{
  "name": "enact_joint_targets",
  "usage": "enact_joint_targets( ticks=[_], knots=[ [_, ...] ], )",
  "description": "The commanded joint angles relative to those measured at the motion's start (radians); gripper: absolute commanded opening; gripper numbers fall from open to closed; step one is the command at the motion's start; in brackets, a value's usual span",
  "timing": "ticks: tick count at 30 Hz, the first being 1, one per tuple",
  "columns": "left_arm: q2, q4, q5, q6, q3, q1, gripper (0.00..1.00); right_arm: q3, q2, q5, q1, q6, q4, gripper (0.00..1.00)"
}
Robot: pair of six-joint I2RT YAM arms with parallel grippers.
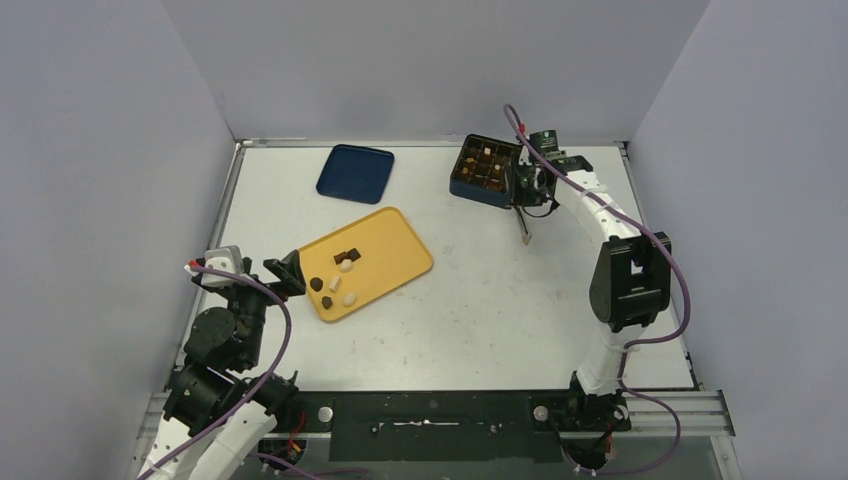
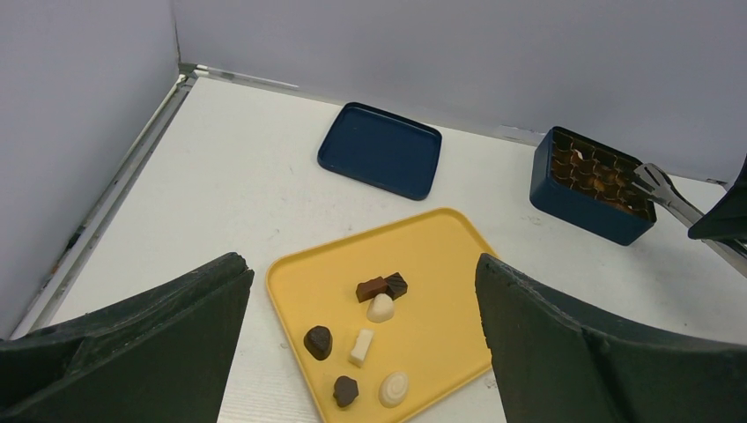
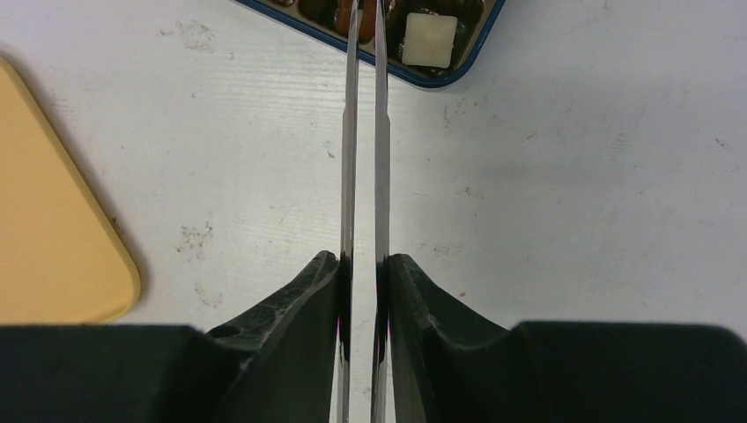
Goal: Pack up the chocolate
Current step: Adjust the fake chocolate in the packing box.
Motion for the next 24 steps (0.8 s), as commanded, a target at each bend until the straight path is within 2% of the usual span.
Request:
enact_joint_targets(
  ticks=[1,8,14,18,24],
  knots=[
    [-0.010,0.033,-0.006,0.012,0.008,0.006,0.97,0.038,-0.052,-0.062,-0.004,0.003,0.002,0.26],
    [-0.006,0.041,-0.006,0.013,0.008,0.006,0.97,0.046,-0.053,-0.104,-0.013,0.003,-0.024,0.31],
    [-0.007,0.038,-0.001,0.012,0.006,0.006,0.97,-0.011,-0.108,-0.182,0.023,0.000,0.060,0.31],
    [0.000,0.039,0.005,0.012,0.008,0.006,0.97,-0.098,-0.174,-0.179,0.090,0.006,0.186,0.32],
    [-0.016,0.036,-0.002,0.011,0.009,0.006,0.97,-0.097,-0.133,-0.092,0.264,-0.001,0.236,0.34]
  ],
)
